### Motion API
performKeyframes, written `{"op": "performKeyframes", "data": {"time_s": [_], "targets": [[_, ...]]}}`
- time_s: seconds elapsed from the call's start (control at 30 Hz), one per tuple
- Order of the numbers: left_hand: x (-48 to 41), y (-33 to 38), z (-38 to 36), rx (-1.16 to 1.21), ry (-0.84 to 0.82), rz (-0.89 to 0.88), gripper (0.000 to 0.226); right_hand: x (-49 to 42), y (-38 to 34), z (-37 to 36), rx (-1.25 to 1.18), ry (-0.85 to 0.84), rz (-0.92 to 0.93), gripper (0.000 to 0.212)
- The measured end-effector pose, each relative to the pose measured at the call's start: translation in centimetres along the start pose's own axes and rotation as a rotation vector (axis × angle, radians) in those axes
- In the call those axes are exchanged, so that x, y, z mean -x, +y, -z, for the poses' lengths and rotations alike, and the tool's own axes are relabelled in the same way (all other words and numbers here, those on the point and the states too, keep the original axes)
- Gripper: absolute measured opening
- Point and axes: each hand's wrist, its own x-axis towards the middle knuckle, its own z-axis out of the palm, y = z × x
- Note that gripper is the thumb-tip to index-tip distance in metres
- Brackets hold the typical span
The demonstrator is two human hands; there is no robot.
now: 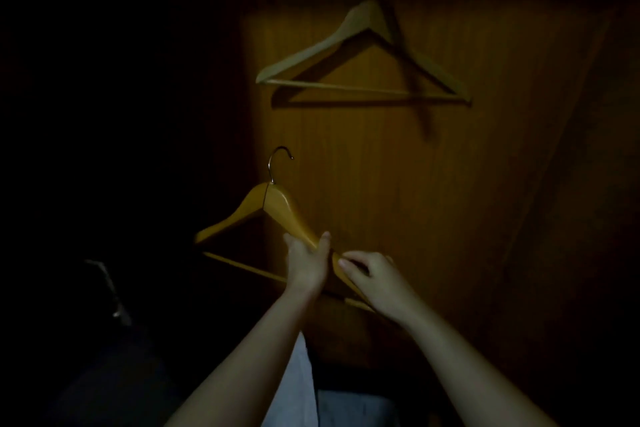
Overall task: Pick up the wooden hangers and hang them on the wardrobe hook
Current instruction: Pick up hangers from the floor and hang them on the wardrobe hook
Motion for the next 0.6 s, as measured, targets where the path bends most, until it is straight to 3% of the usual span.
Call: {"op": "performKeyframes", "data": {"time_s": [0.23,0.33,0.47,0.6], "targets": [[6.4,-8.3,3.2,-0.056,-0.13,0.352,0.05,9.3,2.0,-7.4,-0.039,-0.139,-0.216,0.029],[8.4,-10.5,4.9,-0.099,-0.239,0.39,0.042,12.1,2.5,-8.9,-0.101,-0.18,-0.28,0.032],[9.8,-11.9,8.3,-0.091,-0.32,0.443,0.025,13.6,3.4,-9.9,-0.065,-0.102,-0.371,0.033],[9.7,-12.2,11.6,-0.166,-0.412,0.434,0.024,13.5,3.6,-11.1,-0.005,-0.051,-0.402,0.046]]}}
